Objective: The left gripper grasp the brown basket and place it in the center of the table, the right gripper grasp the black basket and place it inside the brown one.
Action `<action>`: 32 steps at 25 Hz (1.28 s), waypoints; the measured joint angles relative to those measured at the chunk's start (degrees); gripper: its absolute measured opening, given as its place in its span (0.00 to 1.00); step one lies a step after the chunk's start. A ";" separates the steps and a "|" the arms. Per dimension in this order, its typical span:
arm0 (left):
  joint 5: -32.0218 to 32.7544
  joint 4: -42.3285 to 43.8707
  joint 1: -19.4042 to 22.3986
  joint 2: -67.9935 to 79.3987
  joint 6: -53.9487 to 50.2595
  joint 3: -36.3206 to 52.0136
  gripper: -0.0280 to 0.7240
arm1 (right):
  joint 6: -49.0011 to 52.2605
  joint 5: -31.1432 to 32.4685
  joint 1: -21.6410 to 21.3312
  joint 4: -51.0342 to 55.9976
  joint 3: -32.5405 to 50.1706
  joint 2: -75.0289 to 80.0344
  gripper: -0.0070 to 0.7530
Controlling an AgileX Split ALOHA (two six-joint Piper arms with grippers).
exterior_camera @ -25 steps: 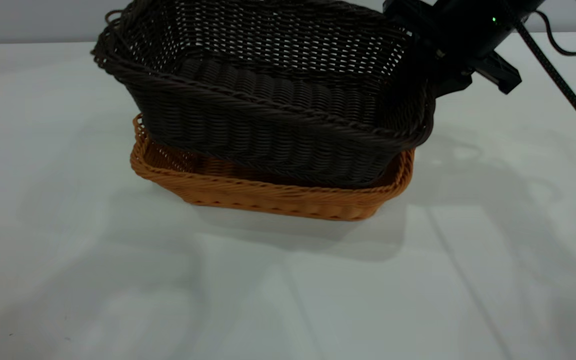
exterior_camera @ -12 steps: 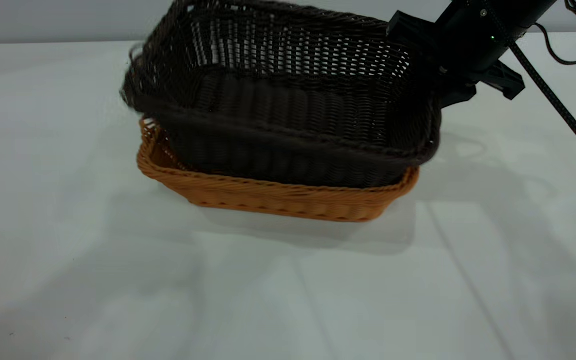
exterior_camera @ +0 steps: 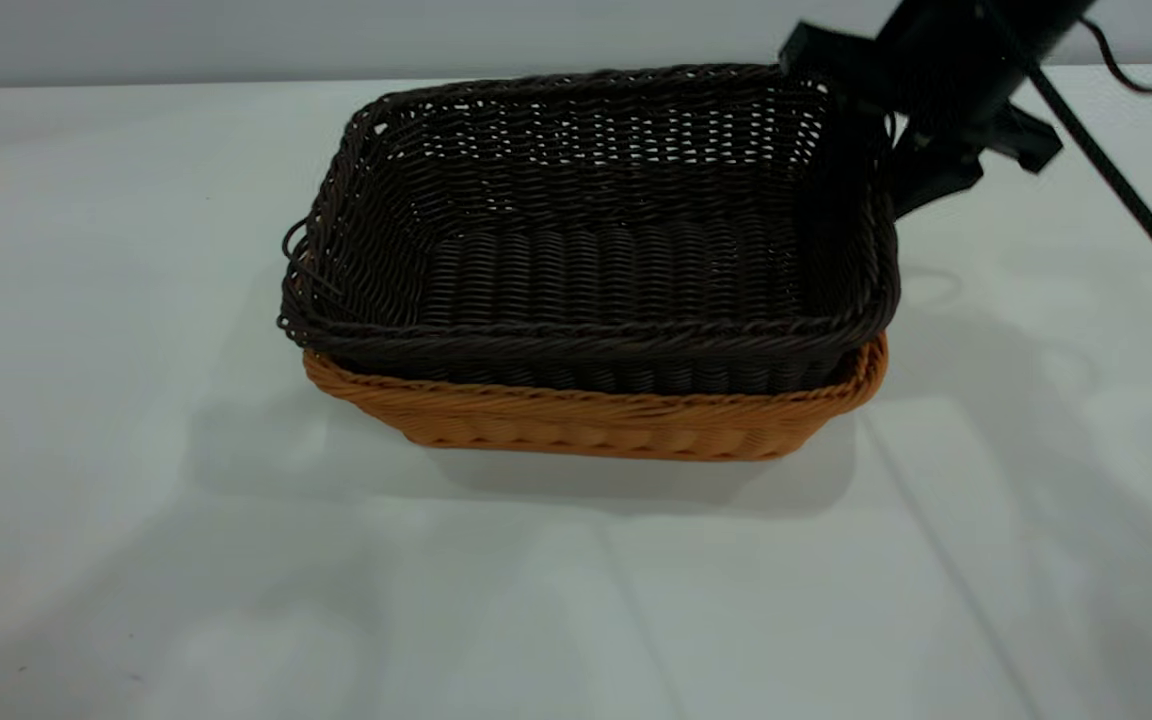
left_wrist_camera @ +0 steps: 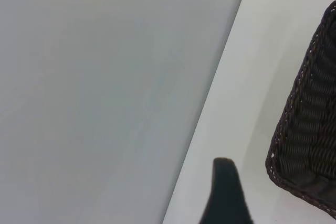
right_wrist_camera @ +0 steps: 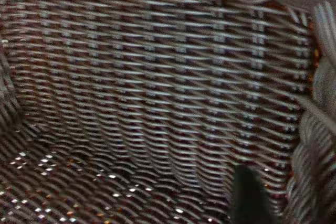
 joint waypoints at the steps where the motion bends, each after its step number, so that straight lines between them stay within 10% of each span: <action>1: 0.00 0.00 0.00 -0.29 0.00 0.00 0.67 | 0.00 1.40 0.00 -0.60 -1.32 0.00 0.48; 8: -0.47 0.00 0.00 -6.19 -0.11 0.00 0.67 | 1.03 13.31 0.00 -9.50 -9.58 -1.39 0.76; 17: 2.00 3.33 0.00 -19.90 -13.21 0.00 0.67 | 4.14 22.22 0.00 -16.74 -14.78 -18.67 0.75; 27: 29.76 22.26 0.00 -28.87 -46.69 0.00 0.67 | 8.90 28.87 0.00 -22.50 -14.50 -46.00 0.73; 32: 29.99 22.98 0.00 -29.10 -50.97 1.64 0.67 | 10.23 29.11 0.00 -24.36 -8.40 -58.69 0.73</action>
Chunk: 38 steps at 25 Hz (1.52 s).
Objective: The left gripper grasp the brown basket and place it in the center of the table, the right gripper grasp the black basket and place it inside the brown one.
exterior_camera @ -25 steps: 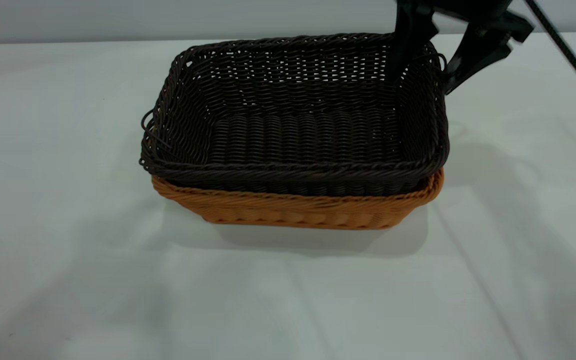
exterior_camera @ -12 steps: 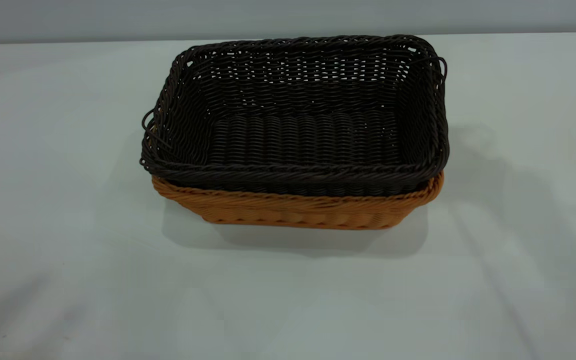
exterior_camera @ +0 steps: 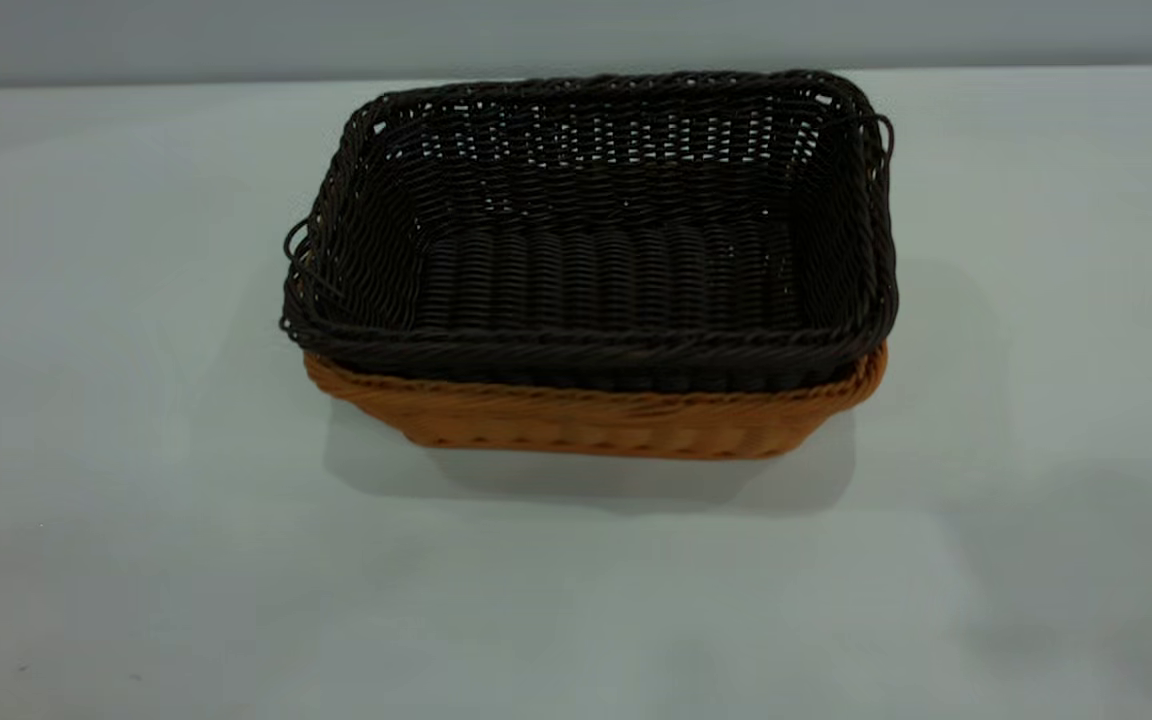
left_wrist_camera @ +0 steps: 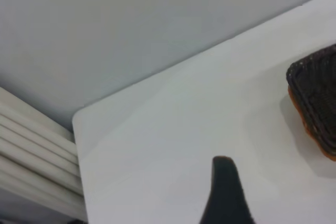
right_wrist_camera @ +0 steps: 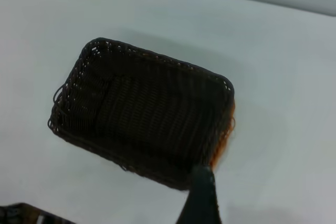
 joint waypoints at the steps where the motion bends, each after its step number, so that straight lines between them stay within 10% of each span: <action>1: 0.00 -0.67 0.00 -0.06 -0.24 0.93 0.67 | 0.05 0.05 0.00 -0.34 2.25 -2.68 0.73; 19: 0.00 -15.15 0.00 -1.00 -2.20 31.64 0.67 | 6.31 -1.72 0.00 -14.34 53.99 -50.82 0.73; 38: -5.15 -18.62 0.00 -7.98 -0.29 47.15 0.67 | 7.29 -8.20 0.00 -14.75 58.20 -60.47 0.73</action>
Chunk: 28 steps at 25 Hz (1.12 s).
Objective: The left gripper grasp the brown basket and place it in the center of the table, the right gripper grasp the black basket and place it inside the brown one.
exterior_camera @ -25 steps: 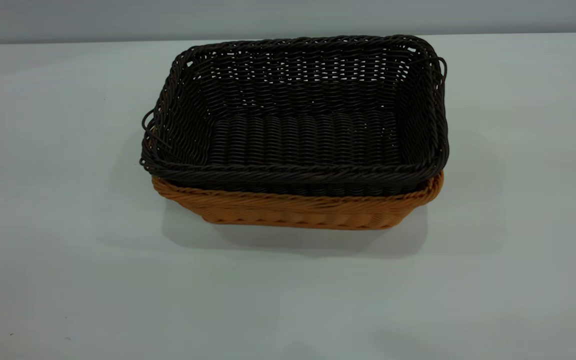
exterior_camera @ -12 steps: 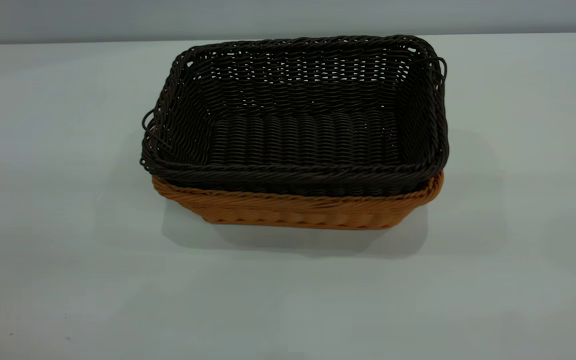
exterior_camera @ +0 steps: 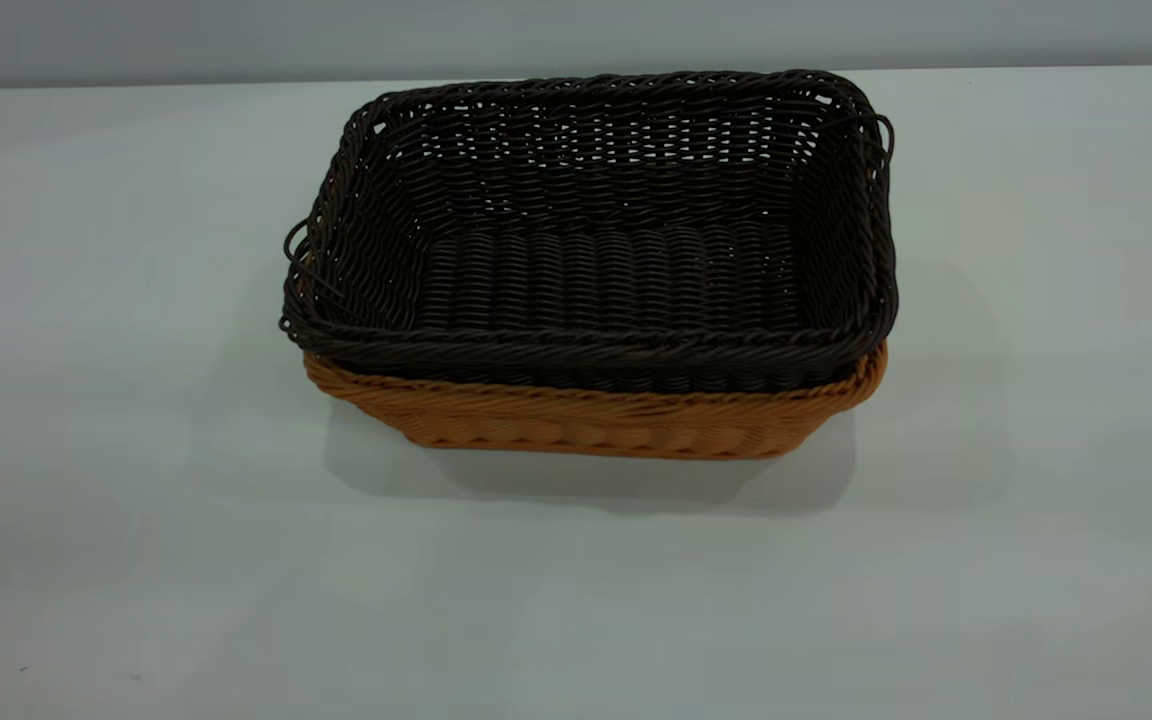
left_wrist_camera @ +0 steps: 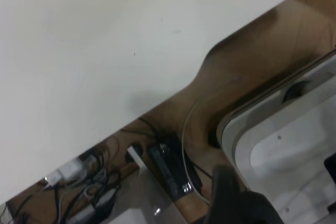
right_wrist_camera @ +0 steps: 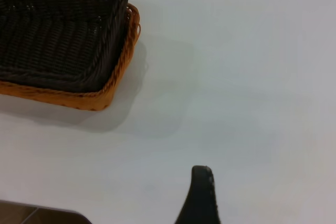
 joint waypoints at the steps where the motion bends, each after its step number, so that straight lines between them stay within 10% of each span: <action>1: 0.00 0.00 0.00 -0.82 0.00 0.00 0.67 | 0.00 0.00 0.00 0.00 0.00 0.00 0.73; 11: 0.55 -0.31 0.95 -9.20 0.00 0.16 0.67 | 0.00 0.00 -0.81 0.05 0.00 0.00 0.73; 21: 0.73 -0.31 25.21 -15.95 0.06 0.16 0.67 | 0.00 0.14 -9.30 -0.06 0.00 -5.09 0.73; 28: 1.56 -0.30 29.92 -29.37 0.06 0.16 0.67 | 0.00 0.14 -9.36 -0.06 0.00 -5.13 0.73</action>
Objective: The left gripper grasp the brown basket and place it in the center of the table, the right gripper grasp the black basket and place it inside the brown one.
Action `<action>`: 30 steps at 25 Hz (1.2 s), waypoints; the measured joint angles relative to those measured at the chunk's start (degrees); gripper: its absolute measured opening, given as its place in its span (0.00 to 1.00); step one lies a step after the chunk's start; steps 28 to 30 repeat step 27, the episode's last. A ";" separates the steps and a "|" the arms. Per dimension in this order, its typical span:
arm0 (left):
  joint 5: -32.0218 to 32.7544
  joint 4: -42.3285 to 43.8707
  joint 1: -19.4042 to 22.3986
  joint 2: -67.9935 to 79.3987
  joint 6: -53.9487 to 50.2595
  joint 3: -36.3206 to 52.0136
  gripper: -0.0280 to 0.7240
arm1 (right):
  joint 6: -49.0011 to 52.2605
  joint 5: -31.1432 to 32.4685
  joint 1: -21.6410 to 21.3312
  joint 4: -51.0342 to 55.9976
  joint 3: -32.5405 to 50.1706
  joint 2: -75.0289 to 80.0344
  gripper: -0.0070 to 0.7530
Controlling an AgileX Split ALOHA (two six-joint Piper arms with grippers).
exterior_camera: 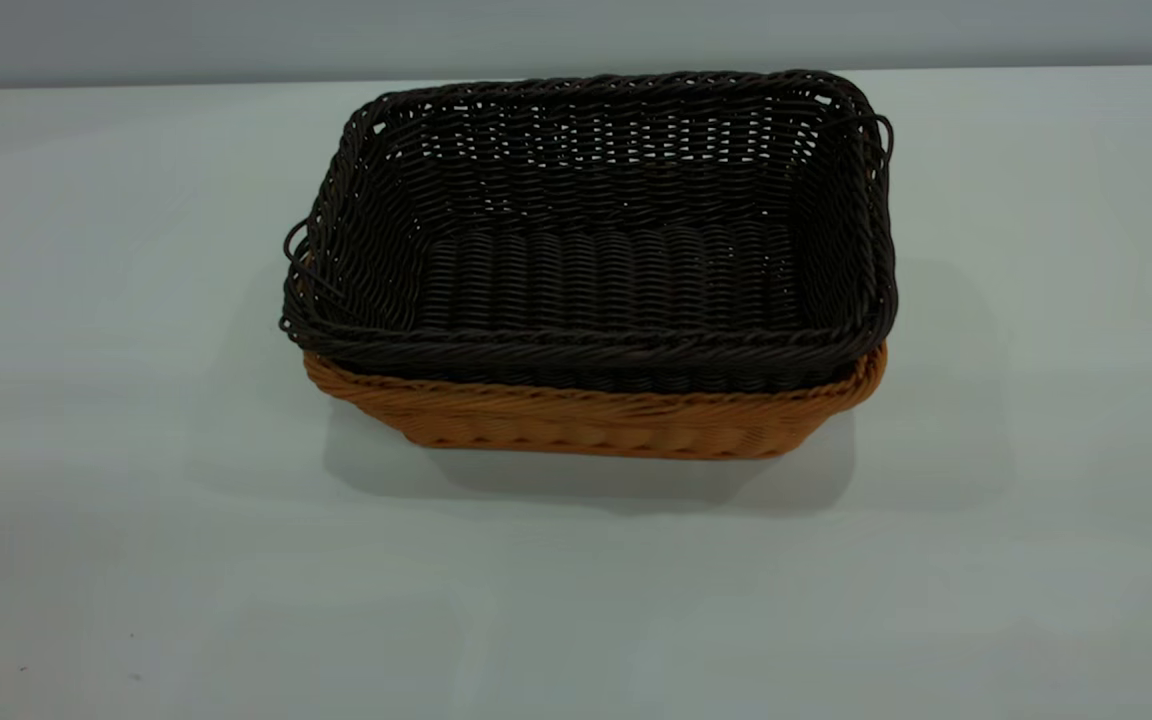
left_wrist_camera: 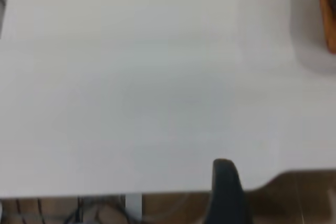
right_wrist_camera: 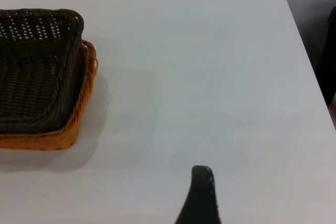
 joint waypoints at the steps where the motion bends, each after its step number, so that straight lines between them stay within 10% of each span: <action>1: 0.14 0.00 0.00 -2.02 0.00 0.00 0.67 | 0.00 0.00 0.00 0.00 0.00 0.00 0.73; 30: 0.60 0.00 0.40 -6.03 0.06 0.00 0.67 | -0.05 0.00 0.00 0.00 0.00 0.00 0.73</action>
